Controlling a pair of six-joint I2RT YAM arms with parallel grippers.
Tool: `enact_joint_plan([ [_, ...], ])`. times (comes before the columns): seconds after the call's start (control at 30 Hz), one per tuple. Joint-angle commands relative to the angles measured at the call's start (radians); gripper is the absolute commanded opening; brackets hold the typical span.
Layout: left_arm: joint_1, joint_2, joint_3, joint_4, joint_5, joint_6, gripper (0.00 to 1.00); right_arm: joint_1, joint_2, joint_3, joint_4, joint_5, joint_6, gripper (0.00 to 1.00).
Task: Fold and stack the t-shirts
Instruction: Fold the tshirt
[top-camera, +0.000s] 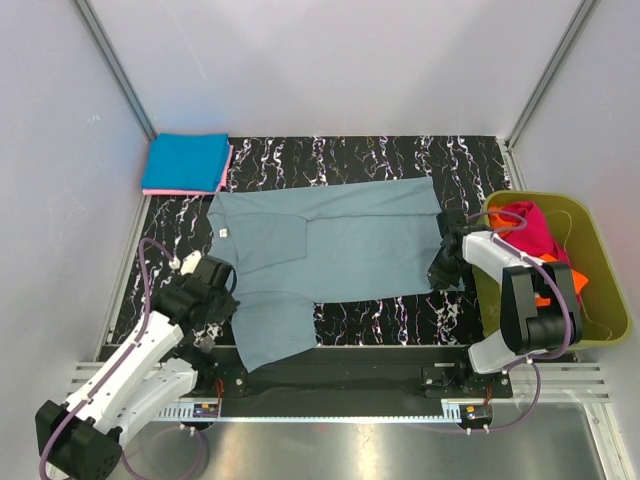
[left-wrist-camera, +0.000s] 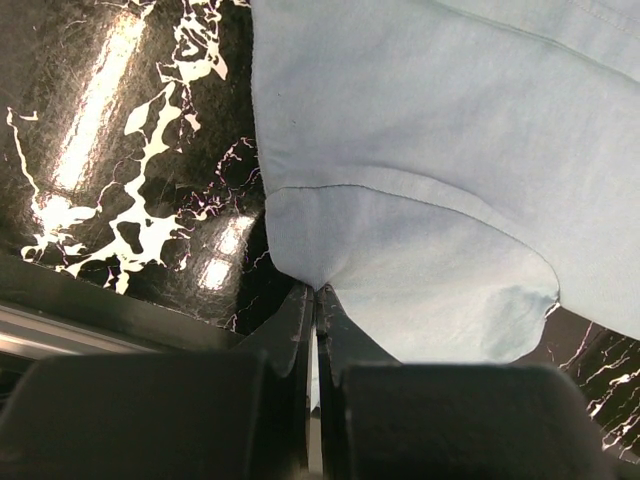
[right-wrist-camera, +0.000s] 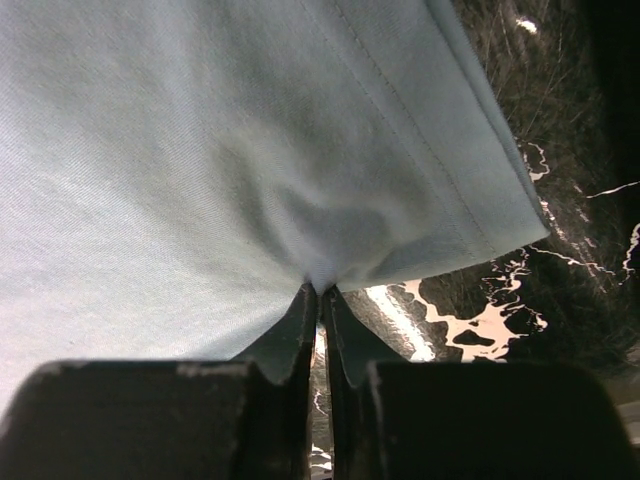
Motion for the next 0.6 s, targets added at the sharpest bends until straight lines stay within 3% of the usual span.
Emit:
enact_joint_plan([
  [0.0, 0.007, -0.010, 0.081, -0.011, -0.011, 0.038, 0.00, -0.019, -0.027, 0.017, -0.041, 0.082, -0.020, 0.08],
  [0.23, 0.005, 0.025, 0.174, 0.015, -0.034, 0.092, 0.00, -0.018, 0.027, 0.117, -0.053, 0.055, -0.082, 0.09],
  [0.57, 0.033, 0.206, 0.304, 0.106, -0.083, 0.162, 0.00, -0.016, 0.151, 0.324, -0.073, 0.041, -0.174, 0.10],
])
